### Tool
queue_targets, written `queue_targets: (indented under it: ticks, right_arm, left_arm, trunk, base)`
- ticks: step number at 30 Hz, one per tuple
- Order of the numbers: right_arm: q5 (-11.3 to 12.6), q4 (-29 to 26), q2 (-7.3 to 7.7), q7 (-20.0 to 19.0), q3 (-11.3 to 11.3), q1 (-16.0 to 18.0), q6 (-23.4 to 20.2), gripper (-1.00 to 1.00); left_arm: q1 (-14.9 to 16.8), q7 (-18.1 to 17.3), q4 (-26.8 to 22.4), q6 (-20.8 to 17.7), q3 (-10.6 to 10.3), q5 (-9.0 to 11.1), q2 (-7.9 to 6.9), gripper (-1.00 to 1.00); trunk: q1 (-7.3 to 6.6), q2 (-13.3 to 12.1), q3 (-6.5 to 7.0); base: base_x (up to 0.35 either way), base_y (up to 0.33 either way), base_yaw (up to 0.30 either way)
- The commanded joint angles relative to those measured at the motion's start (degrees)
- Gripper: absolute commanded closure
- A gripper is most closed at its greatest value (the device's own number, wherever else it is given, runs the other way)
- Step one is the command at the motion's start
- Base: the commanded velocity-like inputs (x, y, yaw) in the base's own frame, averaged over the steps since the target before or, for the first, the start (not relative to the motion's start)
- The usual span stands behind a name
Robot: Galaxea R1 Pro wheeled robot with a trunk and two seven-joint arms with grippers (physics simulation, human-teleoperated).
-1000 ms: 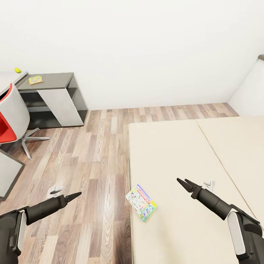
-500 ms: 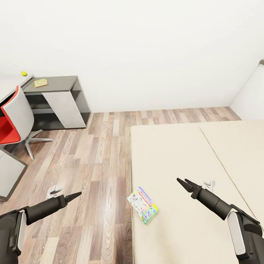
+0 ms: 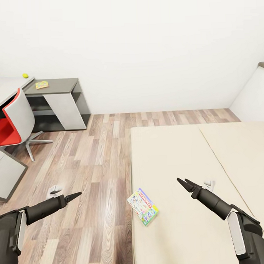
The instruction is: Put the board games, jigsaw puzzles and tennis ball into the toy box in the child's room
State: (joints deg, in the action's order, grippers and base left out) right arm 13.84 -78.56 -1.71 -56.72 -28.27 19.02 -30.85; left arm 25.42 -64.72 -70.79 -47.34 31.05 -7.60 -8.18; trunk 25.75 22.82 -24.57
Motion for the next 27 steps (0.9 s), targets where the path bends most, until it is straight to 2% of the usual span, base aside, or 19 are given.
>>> queue_targets:
  ticks: [1, 9, 27]
  right_arm:
    - [0.2, 0.0, -0.05, -0.1, -0.1, 0.1, -0.4, -1.0]
    - [0.2, 0.0, -0.05, -0.1, -0.1, 0.1, -0.5, -1.0]
    - [0.2, -0.1, -0.13, -0.2, -0.1, 0.1, -0.4, -1.0]
  left_arm:
    - [0.1, -0.6, 0.0, -0.4, 0.1, -0.6, 0.02, -1.0]
    - [0.1, -0.6, 0.0, -0.4, 0.1, -0.6, 0.01, -1.0]
    - [0.1, -0.6, 0.0, -0.5, 0.1, -0.5, -0.07, -1.0]
  trunk:
    - [0.03, 0.1, -0.08]
    - [0.03, 0.1, 0.13]
    - [0.03, 0.1, 1.69]
  base:
    - [0.0, 0.0, 0.0]
    - [0.0, 0.0, 0.0]
    - [0.0, 0.0, 0.0]
